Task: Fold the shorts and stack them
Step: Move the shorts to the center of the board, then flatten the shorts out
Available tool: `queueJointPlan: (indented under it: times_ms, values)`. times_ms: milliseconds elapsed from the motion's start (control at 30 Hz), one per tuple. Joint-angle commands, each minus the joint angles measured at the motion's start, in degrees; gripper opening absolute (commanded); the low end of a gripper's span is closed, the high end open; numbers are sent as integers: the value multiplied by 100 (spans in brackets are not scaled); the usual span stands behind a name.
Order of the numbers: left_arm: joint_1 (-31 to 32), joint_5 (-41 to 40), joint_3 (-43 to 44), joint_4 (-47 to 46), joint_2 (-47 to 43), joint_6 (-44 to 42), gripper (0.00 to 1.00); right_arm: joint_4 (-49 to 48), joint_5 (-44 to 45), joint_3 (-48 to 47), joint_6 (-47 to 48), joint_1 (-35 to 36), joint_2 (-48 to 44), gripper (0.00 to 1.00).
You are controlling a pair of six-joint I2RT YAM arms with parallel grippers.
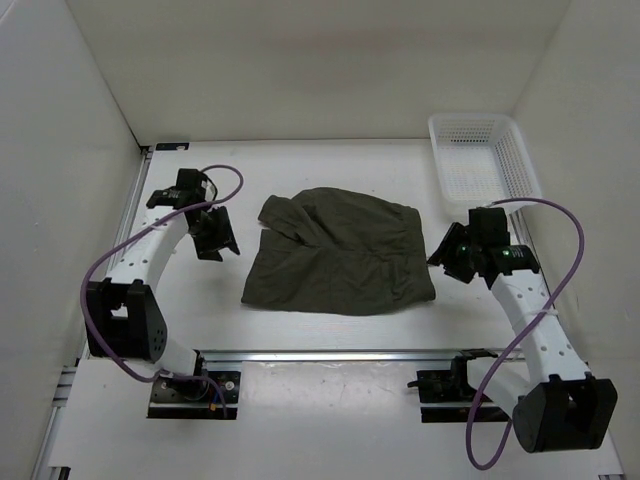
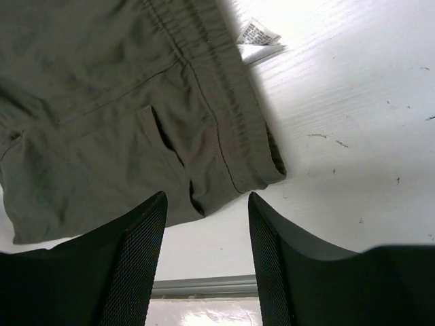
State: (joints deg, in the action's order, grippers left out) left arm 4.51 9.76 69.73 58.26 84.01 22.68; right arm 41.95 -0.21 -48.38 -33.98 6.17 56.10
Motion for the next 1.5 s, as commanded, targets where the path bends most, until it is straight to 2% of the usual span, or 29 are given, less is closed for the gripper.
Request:
queueJointPlan:
  times_ms: [0, 33, 67, 167, 200, 267, 300, 333, 400, 433, 467, 533, 633, 800, 867, 967, 1067, 1100, 1133, 1200, 1267, 1300, 1333, 1367, 1433, 1467]
  values:
    - [14, 34, 137, -368, -288, -44, 53, -4, 214, -487, -21, 33, 287, 57]
    - [14, 104, 137, -368, -288, -44, 36, 110, 275, -549, -21, 33, 392, 52]
    - [67, 157, -20, -368, -454, 8, 12, 277, 276, -550, -73, 33, 454, 45]
    - [128, 158, -459, -368, -736, 78, 10, 410, 206, -148, -283, -20, 158, 34]
    - [129, 158, -844, -368, -954, 201, 10, 410, 118, 20, -372, -20, 26, 28]
    - [330, 158, -997, -368, -1105, 447, 20, 410, -127, 389, -643, -20, -360, 28]
    - [557, 254, -1067, -368, -1167, 718, 32, 410, -320, 765, -741, -20, -467, 28]
    - [638, 420, -1119, -446, -1237, 860, 67, 340, -426, 951, -838, -20, -555, 30]
    - [770, 474, -1408, -561, -1238, 1298, 95, 261, -585, 1399, -1075, -20, -670, 40]
    - [770, 474, -1558, -640, -1238, 1440, 100, 156, -655, 1523, -1146, -20, -731, 45]
    - [770, 535, -1707, -832, -1238, 1554, 100, 68, -882, 1638, -1207, -72, -732, 50]
    - [770, 754, -2180, -1096, -1185, 1922, 100, -239, -1086, 1814, -1374, -73, -679, 68]
    - [770, 808, -2630, -1492, -1132, 2310, 93, -434, -1192, 1938, -1454, -73, -539, 70]
    - [770, 431, -2746, -1853, -869, 2514, 86, -794, -1192, 1938, -1568, -73, -327, 71]
    - [770, 300, -2606, -1940, -493, 2514, 85, -969, -1192, 1938, -1568, -125, -73, 79]
    - [770, 62, -2343, -2020, 148, 2225, 83, -1242, -1192, 1938, -1568, -125, 278, 81]
    - [700, 61, -2184, -2073, 641, 2153, 68, -1540, -1192, 1938, -1568, -125, 560, 81]
    - [700, 61, -2070, -2073, 730, 2092, 61, -1602, -1070, 1938, -1568, -125, 682, 77]
    - [700, 61, -2000, -2073, 792, 2092, 32, -1742, -1017, 1938, -1568, -125, 753, 74]
    - [700, 61, -1763, -2073, 924, 1978, 10, -1875, -885, 1780, -1568, -125, 1016, 56]
    - [700, 122, -1561, -2073, 924, 1925, 10, -2077, -771, 1613, -1498, -125, 1245, 36]
    - [700, 123, -1264, -2073, 924, 1873, 10, -2077, -718, 1334, -1446, -125, 1533, 15]
    - [648, 184, -1078, -2021, 924, 1872, 10, -2138, -718, 1114, -1445, -125, 1693, 7]
    - [647, 184, -850, -1942, 985, 1820, 10, -2139, -639, 842, -1271, -125, 2042, 0]
    - [516, 184, 150, -1609, 1100, 1636, 10, -1973, -524, 131, -1129, -125, 2387, 0]
    - [515, 97, 607, -1390, 1187, 1548, 10, -1763, -472, -795, -1007, -177, 2684, 0]
